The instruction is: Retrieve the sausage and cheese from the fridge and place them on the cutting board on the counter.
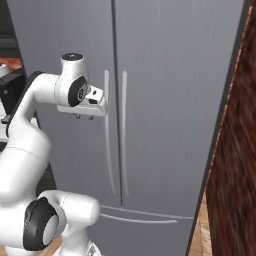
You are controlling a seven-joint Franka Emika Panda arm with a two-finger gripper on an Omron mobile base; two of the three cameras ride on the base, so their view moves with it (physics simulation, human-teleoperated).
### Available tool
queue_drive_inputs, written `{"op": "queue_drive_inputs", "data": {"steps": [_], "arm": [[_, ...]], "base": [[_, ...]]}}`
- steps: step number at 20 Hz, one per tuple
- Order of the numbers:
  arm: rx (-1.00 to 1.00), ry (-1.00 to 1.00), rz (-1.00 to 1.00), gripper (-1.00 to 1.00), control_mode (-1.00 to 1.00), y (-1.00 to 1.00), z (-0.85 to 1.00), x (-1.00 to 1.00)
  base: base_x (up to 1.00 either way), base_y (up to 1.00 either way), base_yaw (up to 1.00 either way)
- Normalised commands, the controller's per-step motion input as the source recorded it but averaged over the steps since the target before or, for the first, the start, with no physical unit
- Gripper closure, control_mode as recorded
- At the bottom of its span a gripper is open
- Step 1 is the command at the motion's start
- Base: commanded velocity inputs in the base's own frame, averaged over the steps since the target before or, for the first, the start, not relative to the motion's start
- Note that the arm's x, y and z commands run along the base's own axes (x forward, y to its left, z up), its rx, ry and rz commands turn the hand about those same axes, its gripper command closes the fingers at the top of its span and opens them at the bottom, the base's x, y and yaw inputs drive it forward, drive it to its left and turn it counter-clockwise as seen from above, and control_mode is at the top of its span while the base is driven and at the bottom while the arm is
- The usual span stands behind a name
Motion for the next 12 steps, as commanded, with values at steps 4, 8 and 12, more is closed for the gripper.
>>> {"op": "queue_drive_inputs", "data": {"steps": [4, 8, 12], "arm": [[0.00, 0.00, 0.00, -1.00, 1.00, 0.00, 0.00, 0.00], [0.00, 0.00, 0.00, -1.00, 1.00, 0.00, 0.00, 0.00], [0.00, 0.00, 0.00, -1.00, 1.00, 0.00, 0.00, 0.00]], "base": [[0.00, 0.00, 0.00], [0.00, 0.00, 0.00], [0.00, 0.00, 0.00]]}}
